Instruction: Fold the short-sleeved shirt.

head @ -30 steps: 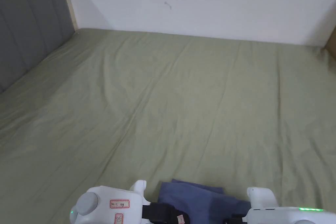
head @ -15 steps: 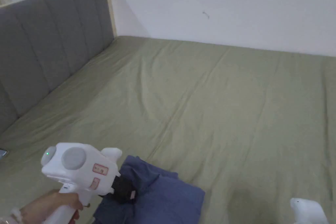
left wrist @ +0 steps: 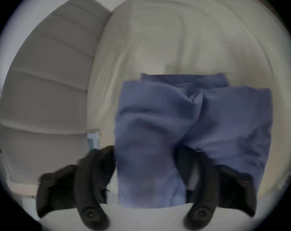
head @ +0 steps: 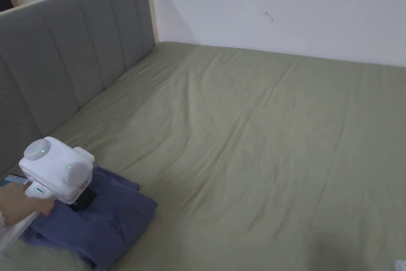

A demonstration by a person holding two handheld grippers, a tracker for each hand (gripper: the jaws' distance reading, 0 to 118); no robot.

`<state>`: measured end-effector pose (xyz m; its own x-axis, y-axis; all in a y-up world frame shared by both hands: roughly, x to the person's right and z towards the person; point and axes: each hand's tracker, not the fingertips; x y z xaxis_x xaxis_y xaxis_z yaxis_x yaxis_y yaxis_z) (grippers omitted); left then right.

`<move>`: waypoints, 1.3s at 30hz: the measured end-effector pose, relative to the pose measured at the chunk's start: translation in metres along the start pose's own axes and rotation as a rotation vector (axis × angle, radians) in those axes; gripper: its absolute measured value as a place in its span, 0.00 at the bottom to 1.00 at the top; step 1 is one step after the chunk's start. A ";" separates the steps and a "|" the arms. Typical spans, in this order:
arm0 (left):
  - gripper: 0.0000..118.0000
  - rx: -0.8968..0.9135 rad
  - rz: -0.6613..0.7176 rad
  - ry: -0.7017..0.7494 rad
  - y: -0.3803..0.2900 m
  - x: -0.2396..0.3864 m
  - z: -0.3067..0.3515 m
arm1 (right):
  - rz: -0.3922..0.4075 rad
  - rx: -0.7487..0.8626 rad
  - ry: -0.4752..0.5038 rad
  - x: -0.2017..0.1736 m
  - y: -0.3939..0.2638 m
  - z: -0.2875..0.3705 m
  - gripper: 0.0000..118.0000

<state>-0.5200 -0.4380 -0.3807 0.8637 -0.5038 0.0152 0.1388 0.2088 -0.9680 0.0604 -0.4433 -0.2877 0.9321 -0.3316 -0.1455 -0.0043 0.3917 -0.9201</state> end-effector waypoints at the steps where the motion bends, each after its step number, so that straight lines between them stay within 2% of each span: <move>1: 0.79 0.037 0.042 -0.026 -0.001 -0.006 0.005 | -0.004 0.003 0.002 0.001 -0.001 0.000 0.01; 4: 0.82 0.086 0.161 -0.100 -0.004 -0.016 0.025 | -0.011 0.006 0.007 0.004 -0.002 0.002 0.01; 5: 0.81 0.100 0.194 -0.144 -0.008 -0.010 0.049 | -0.012 0.008 0.008 0.005 -0.003 0.003 0.01; 6: 0.75 0.125 0.246 -0.224 -0.012 -0.009 0.061 | -0.015 0.010 0.008 0.006 -0.004 0.004 0.01; 7: 0.58 0.149 0.273 -0.322 -0.015 -0.005 0.071 | -0.019 0.015 0.009 0.007 -0.004 0.006 0.01; 9: 0.00 0.156 0.278 -0.419 -0.019 0.012 0.090 | -0.026 0.021 0.019 0.010 -0.006 0.009 0.01; 13: 0.00 0.207 0.175 -0.484 -0.020 0.063 0.118 | -0.049 0.039 0.026 0.019 -0.012 0.015 0.01; 17: 0.00 0.246 0.176 -0.515 -0.024 0.115 0.149 | -0.058 0.060 0.032 0.035 -0.019 0.025 0.01; 21: 0.00 0.336 0.151 -0.446 -0.028 0.158 0.194 | -0.068 0.108 0.003 0.050 -0.022 0.043 0.01; 23: 0.00 0.394 0.164 -0.414 -0.031 0.174 0.221 | -0.053 0.170 -0.063 0.053 -0.021 0.059 0.01; 26: 0.00 0.518 0.189 -0.294 -0.042 0.202 0.262 | -0.030 0.297 -0.146 0.050 -0.013 0.093 0.01; 31: 0.00 0.749 0.282 -0.270 -0.059 0.230 0.329 | 0.078 0.570 -0.348 0.019 0.000 0.162 0.01; 32: 0.00 0.799 0.296 -0.264 -0.064 0.233 0.342 | 0.061 0.661 -0.359 0.012 -0.002 0.180 0.01; 34: 0.00 0.911 0.320 -0.287 -0.076 0.235 0.366 | 0.036 0.823 -0.319 0.002 -0.006 0.218 0.01; 35: 0.00 0.962 0.326 -0.302 -0.082 0.236 0.377 | 0.030 0.859 -0.332 -0.003 -0.006 0.231 0.01; 39: 0.00 1.092 0.346 -0.237 -0.099 0.240 0.413 | 0.081 0.997 -0.463 -0.023 -0.006 0.266 0.01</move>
<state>-0.1260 -0.2334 -0.1778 0.9897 -0.1341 -0.0497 0.1215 0.9718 -0.2019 0.1354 -0.2096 -0.1821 0.9887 -0.0016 0.1500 0.0284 0.9838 -0.1770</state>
